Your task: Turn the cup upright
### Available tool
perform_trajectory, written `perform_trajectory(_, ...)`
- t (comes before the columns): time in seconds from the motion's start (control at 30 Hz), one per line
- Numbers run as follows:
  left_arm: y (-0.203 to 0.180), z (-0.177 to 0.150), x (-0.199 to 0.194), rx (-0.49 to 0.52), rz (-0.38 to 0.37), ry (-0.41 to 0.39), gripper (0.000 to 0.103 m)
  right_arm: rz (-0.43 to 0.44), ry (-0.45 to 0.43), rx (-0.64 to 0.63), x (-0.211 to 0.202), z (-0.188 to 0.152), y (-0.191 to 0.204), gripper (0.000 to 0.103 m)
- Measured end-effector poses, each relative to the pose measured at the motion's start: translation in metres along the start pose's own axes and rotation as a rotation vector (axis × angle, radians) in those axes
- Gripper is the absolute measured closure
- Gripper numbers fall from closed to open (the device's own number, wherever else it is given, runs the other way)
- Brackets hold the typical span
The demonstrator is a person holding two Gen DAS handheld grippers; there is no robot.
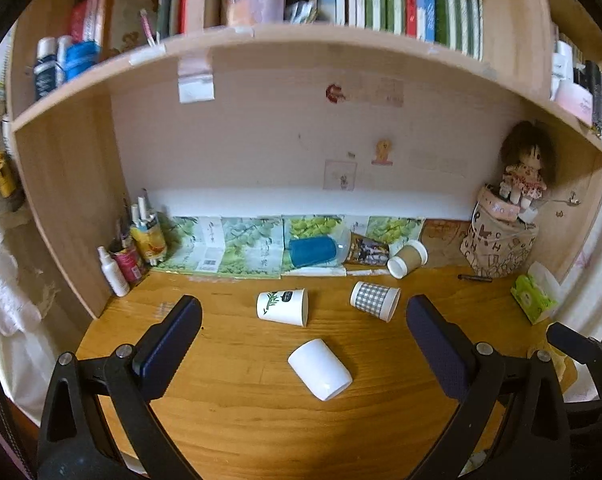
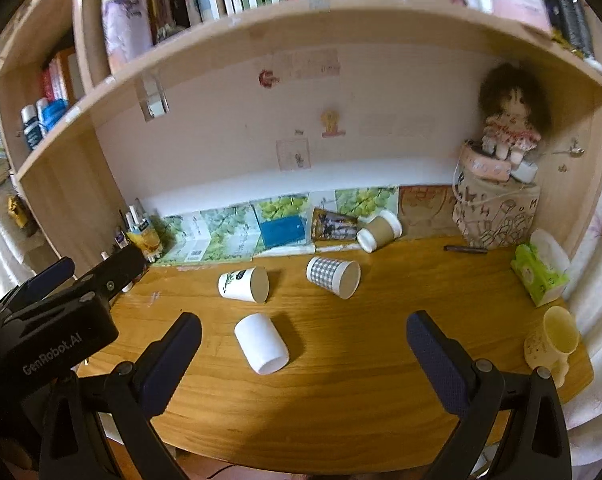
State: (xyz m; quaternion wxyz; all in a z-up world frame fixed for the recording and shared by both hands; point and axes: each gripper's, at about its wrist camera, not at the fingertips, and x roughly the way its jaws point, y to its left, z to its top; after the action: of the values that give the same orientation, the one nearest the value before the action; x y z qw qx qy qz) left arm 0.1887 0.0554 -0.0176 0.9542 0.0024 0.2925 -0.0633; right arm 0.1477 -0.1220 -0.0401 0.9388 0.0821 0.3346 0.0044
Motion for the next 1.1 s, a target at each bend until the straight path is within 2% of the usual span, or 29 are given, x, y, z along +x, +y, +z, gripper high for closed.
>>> perform_trajectory(0.33, 0.031, 0.010, 0.072, -0.019, -0.069, 0.171, 0.001, -0.025, 0.170, 0.117, 0.060, 0.009, 0.009, 0.001)
perform_trajectory(0.5, 0.035, 0.009, 0.099, -0.028, -0.101, 0.250, 0.001, -0.035, 0.203, 0.196, 0.083, 0.017, -0.001, 0.001)
perform_trajectory(0.7, 0.033, 0.013, 0.121, -0.047, -0.114, 0.323, 0.001, -0.092, 0.155, 0.138, 0.099, 0.033, -0.006, 0.001)
perform_trajectory(0.83, 0.025, 0.016, 0.125, -0.048, -0.122, 0.339, 0.001, -0.104, 0.104, 0.055, 0.109, 0.043, -0.008, 0.001)
perform_trajectory(0.97, 0.019, 0.020, 0.130, -0.062, -0.110, 0.343, 0.001, -0.089, 0.056, -0.029, 0.119, 0.054, -0.017, 0.001)
perform_trajectory(1.1, 0.015, 0.024, 0.138, -0.119, -0.107, 0.368, 0.001, -0.057, 0.010, -0.104, 0.130, 0.065, -0.031, 0.001)
